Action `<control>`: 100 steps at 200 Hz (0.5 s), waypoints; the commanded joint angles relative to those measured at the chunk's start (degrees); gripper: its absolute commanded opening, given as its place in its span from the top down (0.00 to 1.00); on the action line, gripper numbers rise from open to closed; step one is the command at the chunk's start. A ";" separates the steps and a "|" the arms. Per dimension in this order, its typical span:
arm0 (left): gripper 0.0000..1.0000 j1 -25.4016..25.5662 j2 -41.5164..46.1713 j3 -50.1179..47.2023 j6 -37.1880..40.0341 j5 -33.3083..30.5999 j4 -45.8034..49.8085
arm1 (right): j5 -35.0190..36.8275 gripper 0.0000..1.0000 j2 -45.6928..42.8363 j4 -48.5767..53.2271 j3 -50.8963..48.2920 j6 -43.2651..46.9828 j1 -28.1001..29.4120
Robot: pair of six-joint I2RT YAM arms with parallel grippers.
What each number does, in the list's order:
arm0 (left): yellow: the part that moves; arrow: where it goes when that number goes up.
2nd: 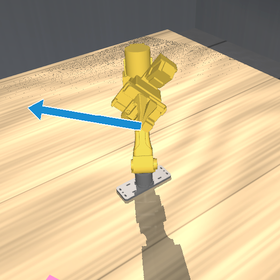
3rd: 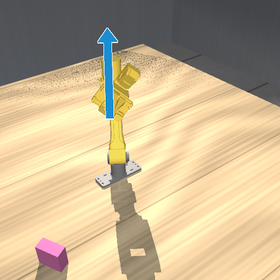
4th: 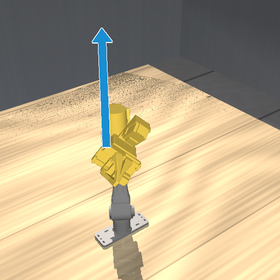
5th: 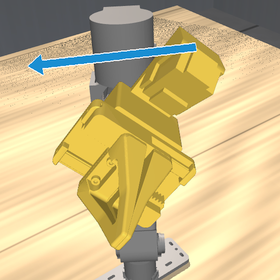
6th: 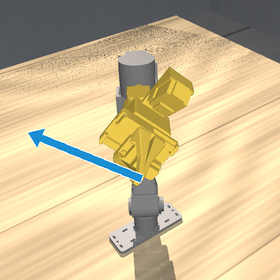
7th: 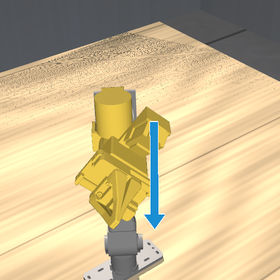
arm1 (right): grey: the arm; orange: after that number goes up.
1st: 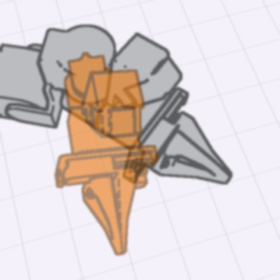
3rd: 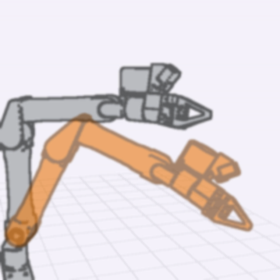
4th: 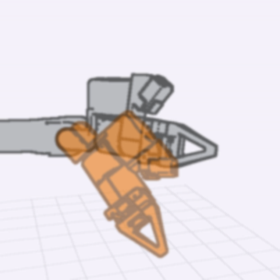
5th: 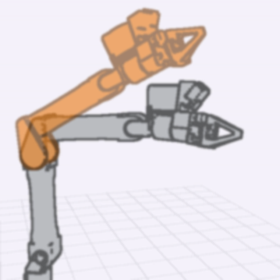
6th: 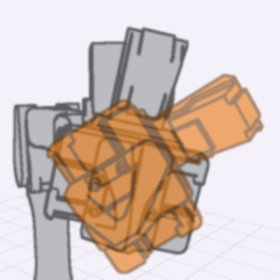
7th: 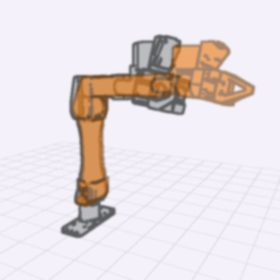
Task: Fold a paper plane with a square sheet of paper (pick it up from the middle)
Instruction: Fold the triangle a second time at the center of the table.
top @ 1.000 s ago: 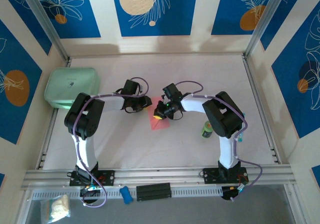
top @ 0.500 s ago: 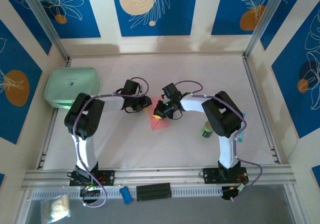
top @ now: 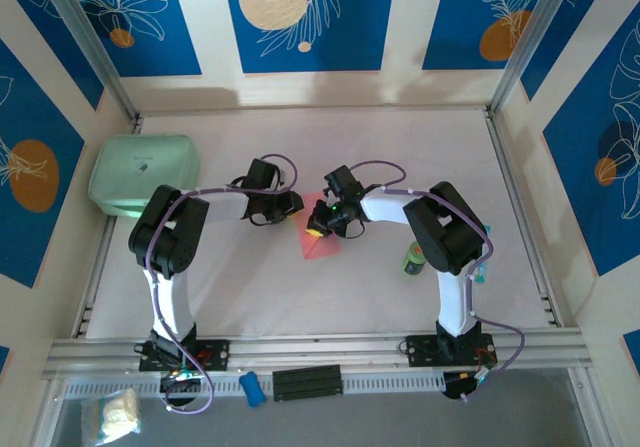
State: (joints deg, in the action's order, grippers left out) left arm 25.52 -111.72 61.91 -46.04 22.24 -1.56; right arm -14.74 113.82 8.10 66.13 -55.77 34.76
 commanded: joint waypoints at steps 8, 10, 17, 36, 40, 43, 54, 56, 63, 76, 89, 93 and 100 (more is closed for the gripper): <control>0.76 0.06 -2.71 -1.21 0.08 -0.53 1.73 | 1.31 1.00 0.79 0.59 0.93 -0.63 -0.21; 0.76 0.06 -2.71 -1.23 0.07 -0.53 1.74 | 1.32 1.00 0.79 0.60 0.93 -0.67 -0.22; 0.76 0.06 -2.70 -1.21 0.14 -0.51 1.74 | 1.37 1.00 0.82 0.67 1.02 -0.73 -0.22; 0.76 0.05 -2.58 -1.26 0.14 -0.54 1.74 | 1.66 1.00 0.85 0.90 1.02 -0.74 -0.22; 0.76 0.06 -2.57 -1.29 0.02 -0.53 1.74 | 1.71 1.00 0.80 0.98 1.02 -0.71 -0.22; 0.76 0.06 -2.61 -1.31 0.10 -0.53 1.74 | 1.79 1.00 0.85 0.96 1.02 -0.74 -0.22; 0.76 0.05 -2.61 -1.30 0.08 -0.53 1.74 | 1.92 1.00 0.92 1.21 1.02 -0.65 -0.22; 0.76 0.06 -2.62 -1.27 0.07 -0.57 1.72 | 2.00 1.00 0.95 1.26 1.02 -0.63 -0.22; 0.76 0.06 -2.53 -1.33 0.07 -0.55 1.78 | 2.24 1.00 1.03 1.46 1.03 -0.58 -0.15; 0.76 0.06 -2.39 -1.40 0.12 -0.62 1.83 | 2.48 1.00 1.11 1.72 1.02 -0.67 -0.22; 0.76 0.04 -2.12 -1.51 0.08 -0.71 1.86 | 2.68 1.00 1.17 1.97 1.02 -0.74 -0.15; 0.76 0.06 -2.03 -1.36 0.08 -0.71 1.97 | 2.68 1.00 1.16 2.00 1.06 -0.75 -0.11; 0.76 0.06 -1.86 -1.29 0.11 -0.71 2.05 | 2.85 1.00 1.24 2.35 1.18 -0.75 -0.12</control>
State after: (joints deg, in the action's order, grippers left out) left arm 25.52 -111.72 61.91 -46.06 22.24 -1.56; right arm -13.89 113.82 8.38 66.28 -56.01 34.76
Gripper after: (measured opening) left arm 0.241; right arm 0.042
